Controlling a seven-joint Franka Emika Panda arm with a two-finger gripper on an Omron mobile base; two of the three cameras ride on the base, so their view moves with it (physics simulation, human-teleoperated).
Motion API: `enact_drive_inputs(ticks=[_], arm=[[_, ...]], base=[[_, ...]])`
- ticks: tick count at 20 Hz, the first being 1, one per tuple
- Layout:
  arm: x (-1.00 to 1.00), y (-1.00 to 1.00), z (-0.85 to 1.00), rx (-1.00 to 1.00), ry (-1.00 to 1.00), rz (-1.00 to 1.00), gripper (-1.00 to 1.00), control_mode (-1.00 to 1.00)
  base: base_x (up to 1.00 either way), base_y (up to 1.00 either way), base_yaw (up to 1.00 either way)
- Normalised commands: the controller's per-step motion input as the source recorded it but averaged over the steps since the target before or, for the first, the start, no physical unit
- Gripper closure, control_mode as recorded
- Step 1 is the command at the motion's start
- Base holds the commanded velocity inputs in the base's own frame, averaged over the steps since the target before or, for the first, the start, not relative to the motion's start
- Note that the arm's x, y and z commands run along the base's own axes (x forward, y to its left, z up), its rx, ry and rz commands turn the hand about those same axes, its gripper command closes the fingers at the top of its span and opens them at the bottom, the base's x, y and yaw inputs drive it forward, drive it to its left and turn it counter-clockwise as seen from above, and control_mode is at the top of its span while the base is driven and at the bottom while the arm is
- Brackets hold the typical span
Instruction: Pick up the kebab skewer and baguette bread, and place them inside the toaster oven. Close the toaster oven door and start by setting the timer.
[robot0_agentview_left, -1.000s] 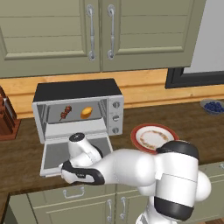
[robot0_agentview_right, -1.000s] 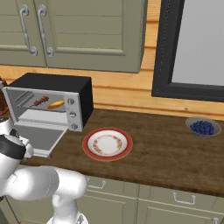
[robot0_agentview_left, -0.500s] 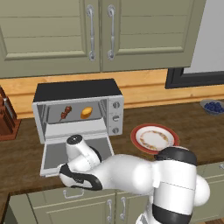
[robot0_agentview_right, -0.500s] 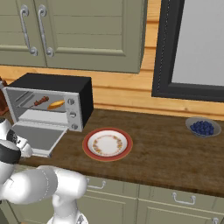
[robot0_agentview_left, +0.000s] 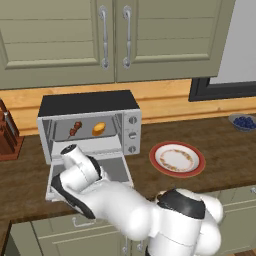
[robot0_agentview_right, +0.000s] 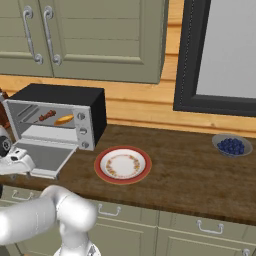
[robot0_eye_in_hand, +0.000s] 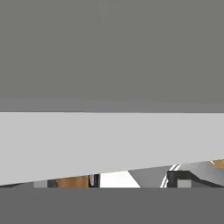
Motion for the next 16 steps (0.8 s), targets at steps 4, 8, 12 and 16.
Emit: enact_drive_inputs(ticks=[4, 8, 12, 16], arm=[[0.58, -0.08, 0.05, 0.0, -0.38, 0.0, -1.0, -1.0], [0.55, -0.06, 0.0, 0.0, -0.48, 0.0, -1.0, -1.0], [0.68, -0.18, 0.0, 0.03, -0.47, 0.0, -1.0, -1.0], [0.78, -0.22, 0.0, 0.06, -0.48, 0.0, -1.0, -1.0]], base=[[0.0, 0.0, 0.0], [0.0, 0.0, 0.0], [0.0, 0.0, 0.0], [0.0, 0.0, 0.0]])
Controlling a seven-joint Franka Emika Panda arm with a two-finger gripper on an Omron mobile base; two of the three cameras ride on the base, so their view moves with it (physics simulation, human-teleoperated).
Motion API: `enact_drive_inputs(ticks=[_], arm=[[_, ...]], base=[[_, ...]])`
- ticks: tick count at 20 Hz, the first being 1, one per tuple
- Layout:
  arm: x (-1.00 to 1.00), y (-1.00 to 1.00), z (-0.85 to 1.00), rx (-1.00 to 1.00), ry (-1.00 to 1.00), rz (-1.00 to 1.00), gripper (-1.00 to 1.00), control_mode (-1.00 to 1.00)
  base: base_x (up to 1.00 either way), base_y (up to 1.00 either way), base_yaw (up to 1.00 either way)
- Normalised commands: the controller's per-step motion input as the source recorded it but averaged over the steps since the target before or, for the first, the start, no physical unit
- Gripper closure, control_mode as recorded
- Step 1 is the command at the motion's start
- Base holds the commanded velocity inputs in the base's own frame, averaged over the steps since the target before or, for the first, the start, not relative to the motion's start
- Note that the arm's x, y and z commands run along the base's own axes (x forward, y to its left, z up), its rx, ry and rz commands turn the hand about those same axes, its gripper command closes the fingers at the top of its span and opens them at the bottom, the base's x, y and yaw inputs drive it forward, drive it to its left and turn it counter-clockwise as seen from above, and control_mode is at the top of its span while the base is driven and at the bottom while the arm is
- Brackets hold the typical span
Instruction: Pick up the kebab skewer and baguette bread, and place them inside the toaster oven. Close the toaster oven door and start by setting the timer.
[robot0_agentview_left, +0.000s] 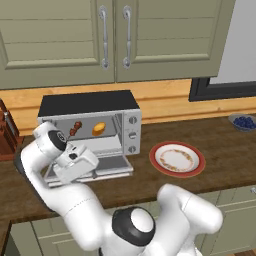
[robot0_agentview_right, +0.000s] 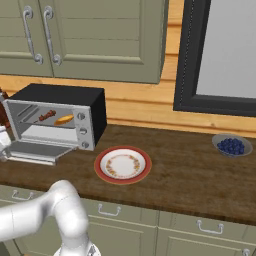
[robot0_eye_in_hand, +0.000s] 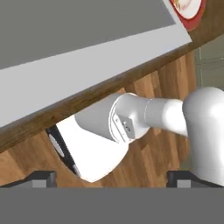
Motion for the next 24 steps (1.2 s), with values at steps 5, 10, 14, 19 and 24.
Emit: enact_drive_inputs(ticks=[5, 10, 14, 19, 24], arm=[[0.72, -0.21, -0.01, 0.07, -0.55, 0.07, -1.0, -1.0], [0.62, -0.31, -0.09, 0.07, -0.65, 0.16, -1.0, -1.0], [0.78, -0.39, -0.1, 0.07, -0.57, 0.16, -1.0, -1.0], [0.79, -0.31, -0.06, 0.08, -0.42, 0.15, -1.0, -1.0], [0.9, -0.26, 0.0, 0.09, -0.31, 0.13, -1.0, -1.0]], base=[[0.0, 0.0, 0.0], [0.0, 0.0, 0.0], [0.0, 0.0, 0.0], [0.0, 0.0, 0.0], [0.0, 0.0, 0.0]])
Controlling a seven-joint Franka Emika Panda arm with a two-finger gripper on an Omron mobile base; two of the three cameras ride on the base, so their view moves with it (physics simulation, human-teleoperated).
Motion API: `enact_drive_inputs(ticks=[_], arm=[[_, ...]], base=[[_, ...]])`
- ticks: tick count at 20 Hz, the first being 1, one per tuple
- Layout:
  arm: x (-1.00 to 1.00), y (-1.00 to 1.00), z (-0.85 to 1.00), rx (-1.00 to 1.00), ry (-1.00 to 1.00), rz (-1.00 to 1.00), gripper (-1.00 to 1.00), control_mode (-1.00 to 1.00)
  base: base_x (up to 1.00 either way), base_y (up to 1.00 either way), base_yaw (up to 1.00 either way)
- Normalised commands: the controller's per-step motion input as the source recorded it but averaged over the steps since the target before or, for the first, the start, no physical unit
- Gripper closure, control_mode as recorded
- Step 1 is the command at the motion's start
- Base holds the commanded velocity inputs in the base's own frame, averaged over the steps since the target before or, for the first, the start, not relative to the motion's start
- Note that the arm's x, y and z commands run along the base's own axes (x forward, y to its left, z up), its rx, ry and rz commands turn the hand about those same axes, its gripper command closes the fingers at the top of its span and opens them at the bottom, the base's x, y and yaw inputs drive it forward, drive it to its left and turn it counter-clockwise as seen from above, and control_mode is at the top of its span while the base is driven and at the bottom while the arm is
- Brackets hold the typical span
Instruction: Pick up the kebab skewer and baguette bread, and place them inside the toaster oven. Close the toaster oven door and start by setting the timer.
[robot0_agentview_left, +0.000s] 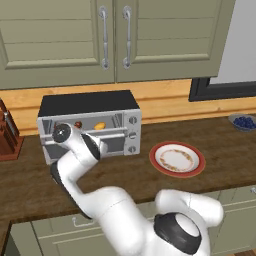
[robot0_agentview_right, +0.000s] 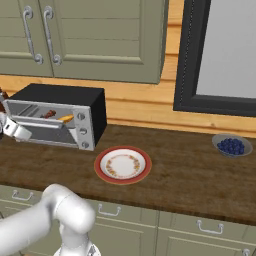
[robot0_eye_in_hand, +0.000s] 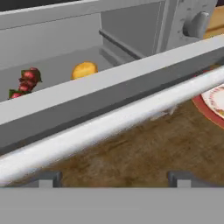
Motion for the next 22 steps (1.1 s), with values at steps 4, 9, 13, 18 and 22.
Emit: enact_drive_inputs(ticks=[4, 9, 13, 18, 22], arm=[[0.84, -0.23, 0.0, 0.08, -0.25, 0.12, -1.0, -1.0], [0.57, -0.08, 0.06, 0.05, -0.17, 0.09, -1.0, -1.0], [0.41, -0.01, 0.06, 0.01, -0.17, 0.07, -1.0, -1.0], [0.58, -0.05, 0.0, 0.0, -0.15, 0.05, -1.0, -1.0], [0.74, -0.01, 0.0, 0.0, -0.13, 0.02, -1.0, -1.0]], base=[[0.0, 0.0, 0.0], [0.0, 0.0, 0.0], [0.0, 0.0, 0.0], [0.0, 0.0, 0.0], [0.0, 0.0, 0.0]])
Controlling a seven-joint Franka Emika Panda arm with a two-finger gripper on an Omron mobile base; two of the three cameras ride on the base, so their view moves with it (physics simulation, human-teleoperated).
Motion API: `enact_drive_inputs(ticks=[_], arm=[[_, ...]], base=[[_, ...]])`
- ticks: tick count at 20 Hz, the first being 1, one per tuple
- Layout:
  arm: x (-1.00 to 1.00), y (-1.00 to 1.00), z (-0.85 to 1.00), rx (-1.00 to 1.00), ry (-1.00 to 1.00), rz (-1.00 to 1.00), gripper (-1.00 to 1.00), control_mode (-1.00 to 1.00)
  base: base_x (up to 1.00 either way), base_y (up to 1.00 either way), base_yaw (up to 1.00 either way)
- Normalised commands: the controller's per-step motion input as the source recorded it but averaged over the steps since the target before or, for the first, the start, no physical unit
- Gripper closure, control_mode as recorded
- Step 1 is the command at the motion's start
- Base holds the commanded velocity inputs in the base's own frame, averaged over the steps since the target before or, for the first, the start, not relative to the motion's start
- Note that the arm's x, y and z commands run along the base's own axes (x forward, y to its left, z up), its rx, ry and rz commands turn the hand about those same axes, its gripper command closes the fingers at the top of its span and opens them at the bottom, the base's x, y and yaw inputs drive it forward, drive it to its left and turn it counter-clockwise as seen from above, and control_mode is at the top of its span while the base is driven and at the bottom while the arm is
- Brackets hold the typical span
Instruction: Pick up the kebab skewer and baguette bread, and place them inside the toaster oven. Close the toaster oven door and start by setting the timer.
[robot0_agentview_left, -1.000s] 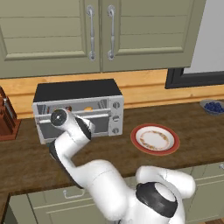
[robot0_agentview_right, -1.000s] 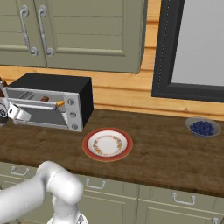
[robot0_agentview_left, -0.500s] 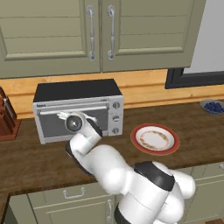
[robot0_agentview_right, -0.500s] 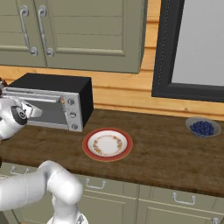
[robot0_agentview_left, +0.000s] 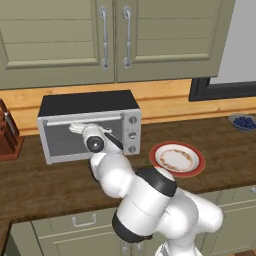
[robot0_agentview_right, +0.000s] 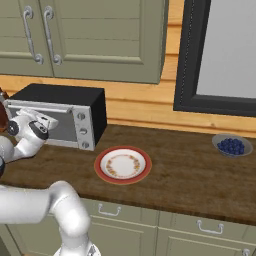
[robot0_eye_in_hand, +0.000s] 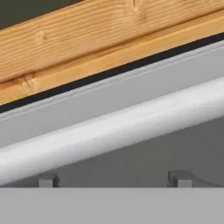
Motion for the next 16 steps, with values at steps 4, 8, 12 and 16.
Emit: enact_drive_inputs(ticks=[4, 8, 12, 16], arm=[[0.21, 0.0, 0.0, 0.0, -0.13, 0.02, -1.0, -1.0], [-0.47, 0.0, 0.09, 0.0, -0.13, 0.02, -1.0, -1.0], [-0.6, 0.0, 0.32, 0.0, -0.02, 0.0, -1.0, -1.0], [-0.7, 0.0, 0.59, 0.0, 0.0, 0.0, -1.0, -1.0]], base=[[0.0, 0.0, 0.0], [0.0, 0.0, 0.0], [0.0, 0.0, 0.0], [0.0, 0.0, 0.0]])
